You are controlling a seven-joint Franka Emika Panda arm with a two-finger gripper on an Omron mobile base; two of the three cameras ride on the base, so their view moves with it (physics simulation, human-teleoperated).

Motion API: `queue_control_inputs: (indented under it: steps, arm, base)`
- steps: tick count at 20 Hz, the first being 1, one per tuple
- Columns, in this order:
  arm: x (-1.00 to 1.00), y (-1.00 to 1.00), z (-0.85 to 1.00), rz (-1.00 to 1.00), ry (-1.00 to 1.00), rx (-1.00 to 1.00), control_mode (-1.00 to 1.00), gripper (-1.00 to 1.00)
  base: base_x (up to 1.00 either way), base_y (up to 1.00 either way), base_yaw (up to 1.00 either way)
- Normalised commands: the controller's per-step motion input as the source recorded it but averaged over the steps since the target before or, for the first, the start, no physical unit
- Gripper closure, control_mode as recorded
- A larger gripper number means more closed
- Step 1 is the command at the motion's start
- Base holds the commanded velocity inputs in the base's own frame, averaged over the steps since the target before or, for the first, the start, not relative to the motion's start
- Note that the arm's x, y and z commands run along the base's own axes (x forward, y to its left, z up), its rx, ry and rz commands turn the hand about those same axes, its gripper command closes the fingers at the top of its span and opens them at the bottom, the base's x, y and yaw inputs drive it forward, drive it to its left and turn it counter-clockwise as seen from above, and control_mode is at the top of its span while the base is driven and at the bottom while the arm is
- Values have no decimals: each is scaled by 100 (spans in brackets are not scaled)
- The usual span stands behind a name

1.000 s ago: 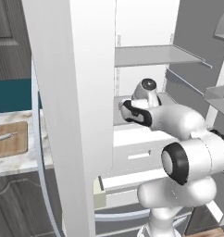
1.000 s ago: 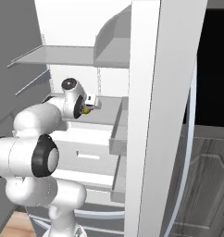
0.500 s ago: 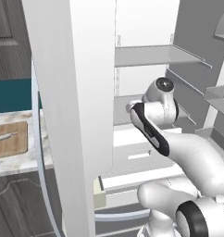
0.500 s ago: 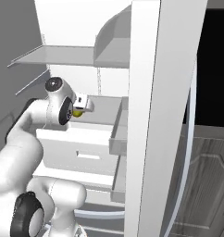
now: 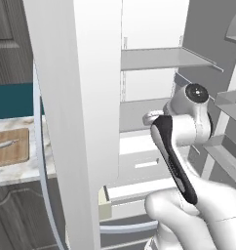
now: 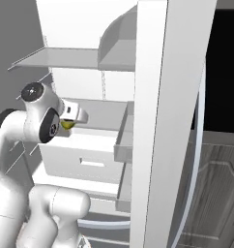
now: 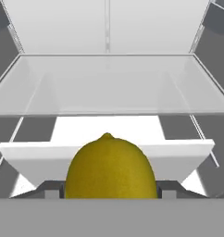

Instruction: Retrieve a lemon from the fridge and place it on the cutting board with the fish.

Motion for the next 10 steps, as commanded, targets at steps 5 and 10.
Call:
queue_control_inputs:
  steps: [5, 10]
  arm:
    - [-100, 0, 35, 0, 1, 1, -100, 100]
    - [-90, -2, 9, -3, 3, 0, -100, 100]
  base:
    - [0, 0, 0]
    - [0, 0, 0]
